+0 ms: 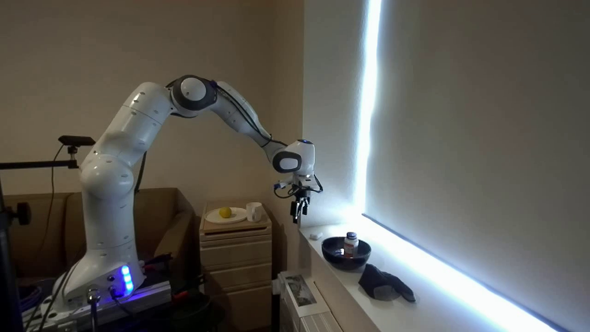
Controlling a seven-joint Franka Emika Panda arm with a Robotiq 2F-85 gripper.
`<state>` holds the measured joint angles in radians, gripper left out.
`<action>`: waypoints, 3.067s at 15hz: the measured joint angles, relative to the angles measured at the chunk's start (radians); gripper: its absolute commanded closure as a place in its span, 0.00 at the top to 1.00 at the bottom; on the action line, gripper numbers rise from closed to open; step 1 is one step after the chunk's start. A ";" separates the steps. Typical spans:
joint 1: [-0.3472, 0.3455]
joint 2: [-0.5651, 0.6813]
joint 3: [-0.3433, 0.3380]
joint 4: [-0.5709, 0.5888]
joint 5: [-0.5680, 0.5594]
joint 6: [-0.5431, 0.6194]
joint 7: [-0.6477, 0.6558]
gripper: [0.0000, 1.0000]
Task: Put the white object into the black bowl.
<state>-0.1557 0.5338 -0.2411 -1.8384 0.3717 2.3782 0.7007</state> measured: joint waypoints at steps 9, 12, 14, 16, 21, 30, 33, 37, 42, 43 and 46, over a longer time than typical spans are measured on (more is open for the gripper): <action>-0.016 0.287 0.002 0.343 0.061 0.033 0.450 1.00; -0.016 0.295 0.003 0.352 0.045 0.032 0.465 1.00; -0.016 0.304 0.005 0.352 0.032 0.032 0.479 1.00; -0.016 0.321 0.006 0.357 0.028 0.033 0.495 1.00; -0.016 0.322 0.007 0.360 0.026 0.033 0.495 1.00; -0.016 0.336 0.016 0.361 0.010 0.014 0.502 1.00; -0.022 0.357 0.014 0.363 -0.008 0.009 0.511 1.00; -0.026 0.379 0.014 0.362 -0.012 0.006 0.513 0.67; -0.026 0.371 0.014 0.368 -0.019 -0.005 0.513 0.45; -0.026 0.370 0.014 0.368 -0.020 -0.005 0.513 0.45; -0.026 0.370 0.014 0.368 -0.020 -0.005 0.513 0.45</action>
<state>-0.1818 0.9040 -0.2272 -1.4705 0.3515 2.3731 1.2135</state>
